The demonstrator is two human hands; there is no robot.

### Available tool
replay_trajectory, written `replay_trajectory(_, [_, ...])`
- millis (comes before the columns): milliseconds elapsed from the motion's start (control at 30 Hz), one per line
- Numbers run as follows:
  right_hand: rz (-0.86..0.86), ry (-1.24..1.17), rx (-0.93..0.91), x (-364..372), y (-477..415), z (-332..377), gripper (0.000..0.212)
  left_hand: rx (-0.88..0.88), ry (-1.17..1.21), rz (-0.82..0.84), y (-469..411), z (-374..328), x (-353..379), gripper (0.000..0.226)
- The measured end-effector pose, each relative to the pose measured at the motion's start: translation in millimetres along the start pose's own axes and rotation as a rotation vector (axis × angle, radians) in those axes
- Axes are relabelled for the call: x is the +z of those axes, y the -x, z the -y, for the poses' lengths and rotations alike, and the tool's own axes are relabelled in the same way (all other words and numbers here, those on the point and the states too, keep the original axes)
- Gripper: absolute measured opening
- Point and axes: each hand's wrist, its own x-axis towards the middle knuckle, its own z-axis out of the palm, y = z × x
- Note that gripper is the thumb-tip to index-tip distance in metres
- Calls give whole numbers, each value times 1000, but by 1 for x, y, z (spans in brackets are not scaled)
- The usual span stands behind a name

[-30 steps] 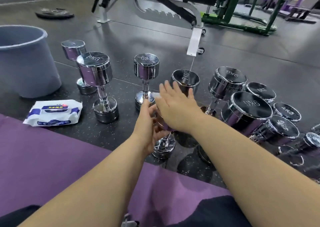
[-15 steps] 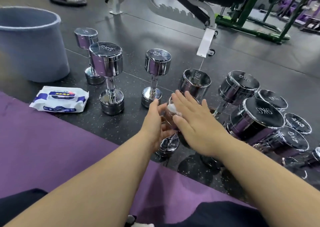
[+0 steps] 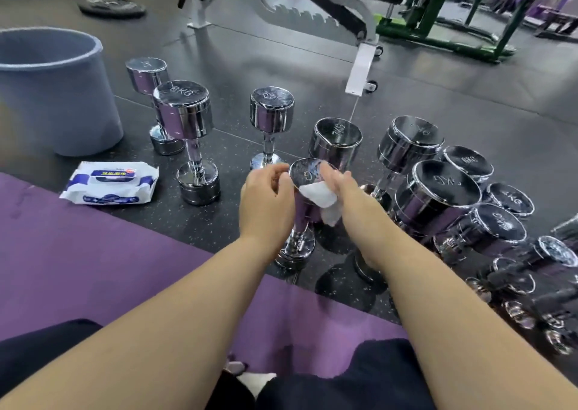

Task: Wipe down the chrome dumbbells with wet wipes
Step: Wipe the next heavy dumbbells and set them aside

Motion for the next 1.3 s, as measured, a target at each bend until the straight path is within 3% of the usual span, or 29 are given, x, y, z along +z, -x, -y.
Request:
replay_trajectory(67, [-34,-339,19,4,2,1,47,238,-93,54,9,-4,-3,29])
replay_trajectory(167, [-52,-584,-60,10,4,-1,44,527,-261,150,19,-11,-4,39])
replay_trajectory(267, [-108,-872,-86,1,-6,-9,58,646,-355,99,12,-5,-2,18])
replay_trajectory(367, [-184,-993,-107,-7,-18,-13,55,590,-357,40,4,-4,-2,6])
replay_trajectory(567, [-312,-875,-15,-3,-33,-22,48,246,-268,-40,-11,-3,-14,5])
replay_trajectory(733, [-381,-745,9,6,-43,-24,24,37,-288,31,0,5,-8,22])
replay_trajectory(800, [-408,-722,15,7,-46,-26,22,-53,-227,81,-9,-6,2,26])
replay_trajectory(867, [-420,-716,16,8,-47,-27,23,-148,-9,107,-21,-14,9,31])
replay_trajectory(933, [-425,-745,16,9,-47,-28,21,-187,203,26,-23,-6,11,32])
replay_trajectory(1067, [-412,-804,27,9,-45,-28,25,-327,152,-51,5,28,18,29])
replay_trajectory(1133, [-416,-812,27,10,-45,-28,28,-327,197,-60,4,28,23,28])
replay_trajectory(1300, [-426,-796,34,10,-46,-31,35,-65,172,-67,-1,3,19,38])
